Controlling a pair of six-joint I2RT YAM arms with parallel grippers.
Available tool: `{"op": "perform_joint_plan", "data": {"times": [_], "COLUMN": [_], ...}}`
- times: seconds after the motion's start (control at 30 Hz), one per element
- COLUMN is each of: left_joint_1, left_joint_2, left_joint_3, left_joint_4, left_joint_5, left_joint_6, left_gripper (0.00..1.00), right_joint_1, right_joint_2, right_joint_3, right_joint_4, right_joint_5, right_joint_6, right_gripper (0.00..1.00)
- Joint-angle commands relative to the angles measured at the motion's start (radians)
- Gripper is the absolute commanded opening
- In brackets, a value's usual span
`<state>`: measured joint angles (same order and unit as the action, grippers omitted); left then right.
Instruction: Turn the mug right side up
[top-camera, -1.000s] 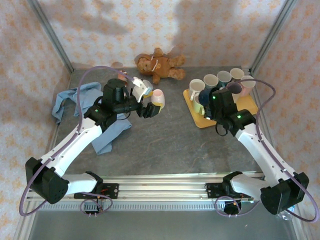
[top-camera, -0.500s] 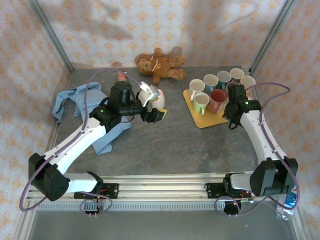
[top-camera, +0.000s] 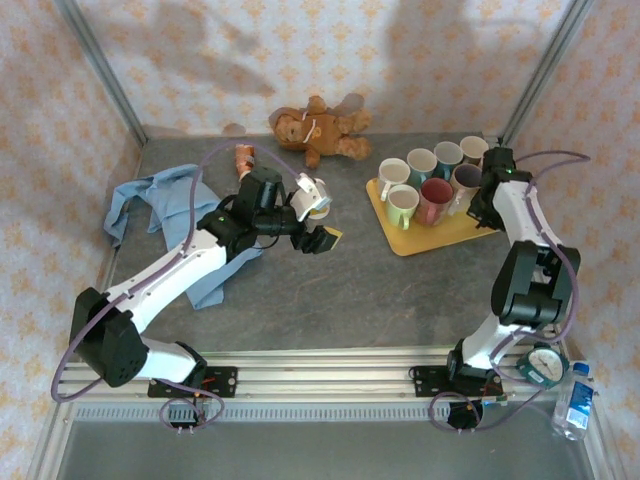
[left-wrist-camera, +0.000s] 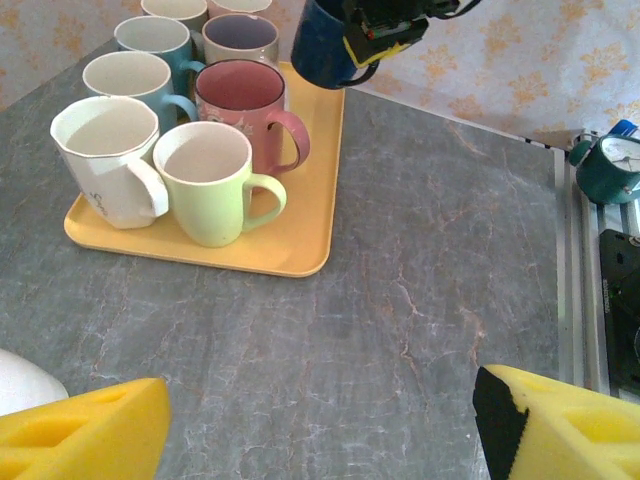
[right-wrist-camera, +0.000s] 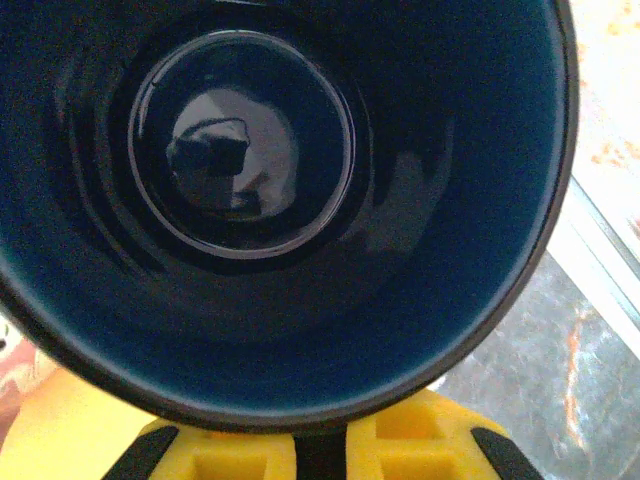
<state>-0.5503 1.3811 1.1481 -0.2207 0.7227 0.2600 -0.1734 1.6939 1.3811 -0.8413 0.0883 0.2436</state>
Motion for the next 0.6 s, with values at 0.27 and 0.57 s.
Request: {"op": "perform_joint_plan", "data": {"times": [0.27, 0.57], "left_joint_1": [-0.014, -0.017], "left_joint_2": [0.056, 0.073], "left_joint_3": [0.024, 0.026], "left_joint_4": [0.002, -0.018], "left_joint_5": [-0.02, -0.017], "left_joint_6": [0.002, 0.011], "left_gripper": [0.8, 0.8], "right_joint_1": [-0.031, -0.034], "right_joint_2": [0.167, 0.256], "right_joint_3": [0.154, 0.223], "right_joint_4": [0.043, 0.026], "right_joint_5": [0.076, 0.071], "right_joint_6": [-0.037, -0.088], "right_gripper": [0.0, 0.02]}}
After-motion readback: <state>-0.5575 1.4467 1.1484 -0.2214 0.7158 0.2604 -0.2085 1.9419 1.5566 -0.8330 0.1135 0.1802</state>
